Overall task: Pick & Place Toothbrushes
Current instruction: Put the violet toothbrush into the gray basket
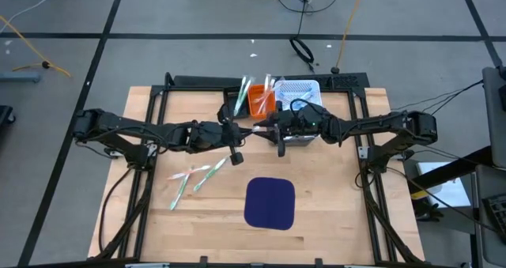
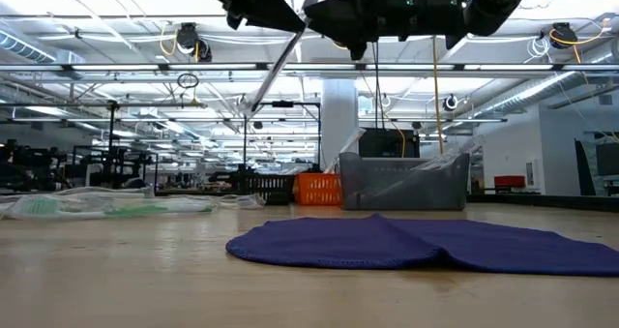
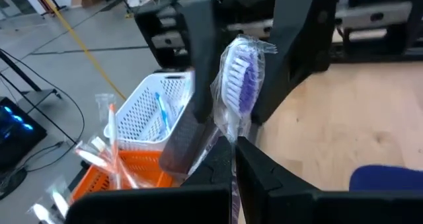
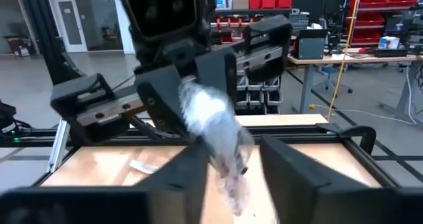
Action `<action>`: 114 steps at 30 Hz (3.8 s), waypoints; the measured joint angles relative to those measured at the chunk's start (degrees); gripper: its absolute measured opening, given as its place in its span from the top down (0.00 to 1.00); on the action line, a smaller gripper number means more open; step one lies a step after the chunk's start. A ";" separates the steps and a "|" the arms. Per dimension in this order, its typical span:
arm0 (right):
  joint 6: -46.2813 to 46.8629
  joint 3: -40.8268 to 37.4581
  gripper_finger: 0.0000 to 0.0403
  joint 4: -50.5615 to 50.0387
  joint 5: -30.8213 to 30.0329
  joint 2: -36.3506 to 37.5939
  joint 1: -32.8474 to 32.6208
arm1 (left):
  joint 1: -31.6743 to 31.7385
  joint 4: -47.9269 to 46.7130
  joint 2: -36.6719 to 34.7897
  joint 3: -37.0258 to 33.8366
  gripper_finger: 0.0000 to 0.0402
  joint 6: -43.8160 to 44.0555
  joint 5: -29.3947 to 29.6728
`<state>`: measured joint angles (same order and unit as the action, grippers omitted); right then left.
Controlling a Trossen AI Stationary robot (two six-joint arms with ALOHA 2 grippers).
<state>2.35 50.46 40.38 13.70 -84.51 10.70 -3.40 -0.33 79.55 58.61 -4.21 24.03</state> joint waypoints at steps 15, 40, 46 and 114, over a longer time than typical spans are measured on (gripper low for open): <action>-2.82 -0.07 0.99 -0.18 -0.69 0.00 -0.96 | 0.96 -0.13 -0.04 0.00 0.97 1.47 -0.57; -3.10 -13.91 1.00 -14.86 -10.96 21.70 1.30 | 1.14 -16.76 -3.98 0.02 0.64 1.55 1.65; -1.51 -22.11 1.00 -12.67 -18.61 29.08 1.33 | 2.02 -25.59 -3.87 -0.07 0.64 2.93 1.92; 0.56 -35.12 0.37 19.33 -17.91 22.47 1.57 | 11.83 -30.40 2.76 -10.75 0.64 -2.80 -4.75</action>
<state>2.91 15.33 59.71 -4.20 -62.04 12.27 8.43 -30.74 82.31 47.86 -7.01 19.28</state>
